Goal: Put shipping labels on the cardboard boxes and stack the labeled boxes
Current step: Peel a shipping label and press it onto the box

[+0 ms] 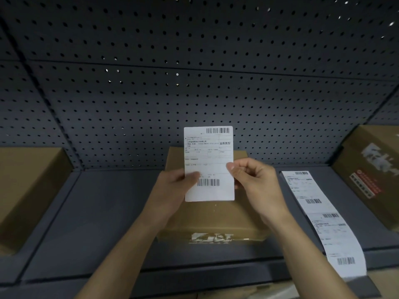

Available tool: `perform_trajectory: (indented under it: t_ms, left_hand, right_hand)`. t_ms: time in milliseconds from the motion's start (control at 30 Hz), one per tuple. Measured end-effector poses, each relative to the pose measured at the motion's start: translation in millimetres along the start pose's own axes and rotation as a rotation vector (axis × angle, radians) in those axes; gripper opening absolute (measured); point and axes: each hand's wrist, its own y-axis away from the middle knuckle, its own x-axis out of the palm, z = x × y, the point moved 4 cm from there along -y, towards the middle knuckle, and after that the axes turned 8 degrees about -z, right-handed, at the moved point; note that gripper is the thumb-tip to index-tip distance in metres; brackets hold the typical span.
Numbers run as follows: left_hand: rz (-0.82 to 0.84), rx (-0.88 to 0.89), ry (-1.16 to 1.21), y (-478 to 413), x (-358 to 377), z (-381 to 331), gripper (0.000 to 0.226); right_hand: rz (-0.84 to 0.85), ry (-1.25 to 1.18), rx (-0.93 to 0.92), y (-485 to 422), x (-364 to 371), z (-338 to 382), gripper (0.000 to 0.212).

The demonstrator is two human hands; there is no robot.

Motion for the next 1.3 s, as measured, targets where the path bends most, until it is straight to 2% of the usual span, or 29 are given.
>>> perform_trajectory:
  t_ms: [200,433,633,800,967,1300]
  left_hand:
    - [-0.023,0.087,-0.113,-5,-8,-2,0.01]
    - [-0.014,0.103,-0.215,-9,-8,-4,0.014]
    - [-0.002,0.074,-0.2,-12,-6,-2,0.012]
    - [-0.011,0.124,-0.315,-17,-7,2,0.013]
    - [0.05,0.122,-0.401,-22,-9,9,0.004]
    - [0.126,0.117,-0.566,-28,-5,13,0.02]
  right_hand:
    - [0.015,-0.025,0.078,-3,-4,-11,0.014]
    - [0.077,-0.004,0.186,-8,-5,-18,0.017]
    - [0.063,0.014,0.183,-11,-9,-17,0.021]
    - [0.101,0.04,0.194,-13,-9,-20,0.021]
    - [0.145,0.105,0.186,-14,-10,-25,0.021]
    - [0.196,0.213,0.158,-17,-12,-35,0.025]
